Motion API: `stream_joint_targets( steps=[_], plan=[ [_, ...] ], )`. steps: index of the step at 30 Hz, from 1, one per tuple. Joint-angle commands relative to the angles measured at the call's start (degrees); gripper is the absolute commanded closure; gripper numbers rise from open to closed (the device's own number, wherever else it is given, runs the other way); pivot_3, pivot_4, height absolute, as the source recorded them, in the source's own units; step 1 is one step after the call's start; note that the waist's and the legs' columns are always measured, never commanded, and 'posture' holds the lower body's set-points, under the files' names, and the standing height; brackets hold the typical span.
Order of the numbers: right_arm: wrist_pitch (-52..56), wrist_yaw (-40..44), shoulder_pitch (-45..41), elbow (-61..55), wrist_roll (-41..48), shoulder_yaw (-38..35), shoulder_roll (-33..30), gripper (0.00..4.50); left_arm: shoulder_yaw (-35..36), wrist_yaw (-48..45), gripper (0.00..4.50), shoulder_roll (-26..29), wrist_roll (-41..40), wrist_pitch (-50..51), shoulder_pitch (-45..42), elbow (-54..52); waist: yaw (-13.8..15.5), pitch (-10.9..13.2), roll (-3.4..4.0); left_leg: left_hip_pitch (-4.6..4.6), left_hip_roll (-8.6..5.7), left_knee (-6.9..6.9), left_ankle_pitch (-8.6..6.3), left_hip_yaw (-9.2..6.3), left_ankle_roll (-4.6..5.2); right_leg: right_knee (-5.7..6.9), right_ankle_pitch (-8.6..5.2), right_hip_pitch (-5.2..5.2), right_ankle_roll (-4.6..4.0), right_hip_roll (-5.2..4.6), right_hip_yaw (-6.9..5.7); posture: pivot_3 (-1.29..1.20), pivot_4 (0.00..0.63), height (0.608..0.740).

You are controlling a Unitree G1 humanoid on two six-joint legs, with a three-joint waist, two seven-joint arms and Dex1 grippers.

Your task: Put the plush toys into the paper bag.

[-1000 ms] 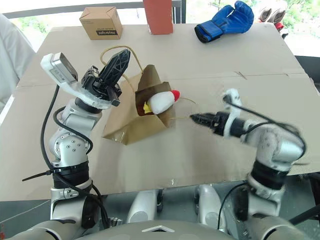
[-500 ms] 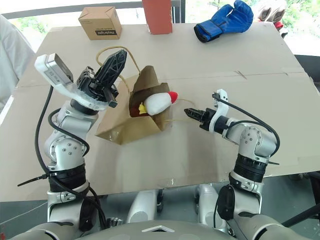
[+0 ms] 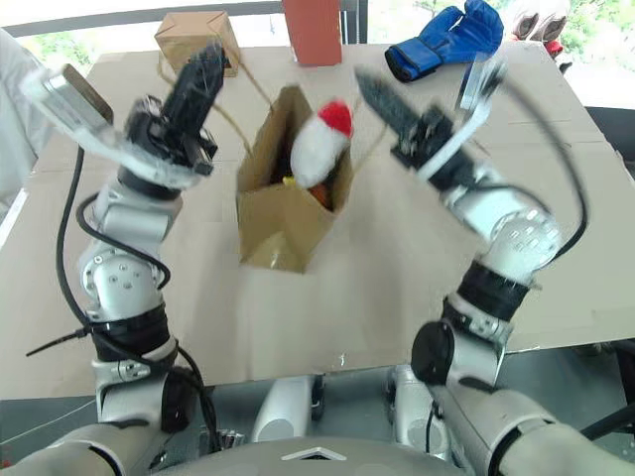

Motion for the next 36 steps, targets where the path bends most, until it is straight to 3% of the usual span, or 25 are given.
stream_joint_targets(
  steps=[1,5,11,19,20,21,22,23,25,26,30,32,36],
  plan=[
    [-0.51,-2.88,5.52,-0.1,1.9,2.45,-3.1,4.44,-2.07,-2.73,4.5,0.9,4.69,-0.99,1.62,3.75,-0.03,-0.1,-0.09,0.11,0.0,-0.07,0.0,-0.01,0.0,-0.1,0.0,0.14,0.0,0.01,-0.04,0.0,0.15,0.714],
    [-3.63,-8.07,8.67,-3.74,6.03,3.42,-6.05,4.44,-6.38,-1.19,4.5,-0.36,11.2,-1.13,0.25,8.16,0.05,0.08,0.07,-0.13,-0.01,0.02,0.0,-0.01,0.0,-0.25,0.02,0.07,0.0,-0.01,-0.04,0.0,0.15,0.714],
    [-6.92,-12.73,10.11,-6.09,5.33,6.6,-11.8,4.44,-4.09,-1.34,4.5,-0.68,10.03,0.53,-6.4,12.49,-0.02,0.07,0.07,-0.62,-0.01,0.2,0.01,-0.12,0.01,-0.14,0.05,-0.37,0.03,0.07,0.01,0.0,0.15,0.714],
    [-13.55,-9.1,15.63,-10.08,-7.61,16.02,-21.34,4.44,-4.36,-11.57,4.5,3.29,10.97,1.33,-2.88,16.1,-0.82,0.05,0.06,-0.76,0.0,0.13,0.01,-0.13,0.01,-0.14,0.04,-0.56,0.03,0.11,0.03,0.0,0.15,0.714],
    [-14.21,-8.06,15.99,-10.85,-7.96,16.58,-22.37,3.92,-3.91,-12.03,4.5,3.56,11.61,0.59,-2.75,16.52,-0.76,0.05,0.05,-0.8,0.0,0.16,0.01,-0.14,0.01,-0.14,0.04,-0.58,0.03,0.11,0.03,0.0,0.15,0.714],
    [-14.1,-7.52,16.59,-12.13,-6.95,16.33,-23.5,3.52,-3.37,-13.28,3.95,4.35,11.19,1.19,-2.75,16.9,-0.74,0.05,0.05,-0.8,0.0,0.17,0.01,-0.16,0.01,-0.14,0.04,-0.57,0.04,0.11,0.03,0.0,0.15,0.714],
    [-13.68,-6.97,17.26,-13.34,-6.29,16.25,-24.9,3.03,-3.15,-14.26,3.72,5.13,11.29,1.5,-2.83,17.14,-0.73,0.05,0.05,-0.8,0.0,0.18,0.01,-0.16,0.01,-0.14,0.04,-0.56,0.04,0.11,0.03,0.0,0.15,0.714],
    [-12.79,-5.2,18.73,-15.6,-6.1,16.34,-28.02,2.82,-2.75,-15.1,3.58,6.21,11.06,2.23,-3.03,17.36,-0.63,0.05,0.05,-0.79,0.0,0.18,0.01,-0.17,0.01,-0.14,0.04,-0.56,0.04,0.11,0.03,0.0,0.15,0.714],
    [-11.34,-3.05,21.05,-18.32,-3.48,15.22,-32.51,1.78,-1.9,-15.51,2.61,7.84,10.68,3.55,-3.33,17.88,-0.48,0.05,0.04,-0.8,0.0,0.18,0.01,-0.18,0.01,-0.17,0.04,-0.54,0.03,0.11,0.02,0.0,0.15,0.714],
    [-10.76,-2.09,22.34,-19.25,-1.21,13.98,-34.52,1.71,-1.42,-15.68,2.21,8.74,10.09,4.83,-3.35,18.07,-0.36,0.04,0.04,-0.8,0.0,0.18,0.01,-0.17,0.01,-0.18,0.03,-0.54,0.03,0.11,0.03,0.0,0.15,0.714],
    [-9.46,1.72,28.92,-22.16,2.47,11.2,-43.24,1.71,0.22,-19.93,0.23,14.6,6.08,13.08,0.01,16.38,-0.3,0.04,0.03,-0.78,0.0,0.18,0.01,-0.17,0.01,-0.19,0.03,-0.54,0.03,0.1,0.04,0.0,0.15,0.714],
    [-9.92,2.63,31.9,-22.87,1.82,11.76,-45.23,1.71,0.76,-23.0,0.06,17.59,4.24,16.11,3.26,14.21,-0.63,0.04,0.02,-0.74,0.0,0.18,0.0,-0.16,0.01,-0.18,0.0,-0.53,-0.01,0.1,0.06,0.0,0.15,0.714],
    [-13.88,4.48,35.97,-23.56,-9.67,22.4,-46.57,3.51,-2.92,-27.11,0.0,21.81,5.43,18.96,11.15,7.38,-1.12,0.04,0.01,-0.72,0.02,0.16,0.0,-0.17,0.01,-0.19,-0.06,-0.53,-0.1,0.1,0.06,0.0,0.15,0.714]
  ],
)
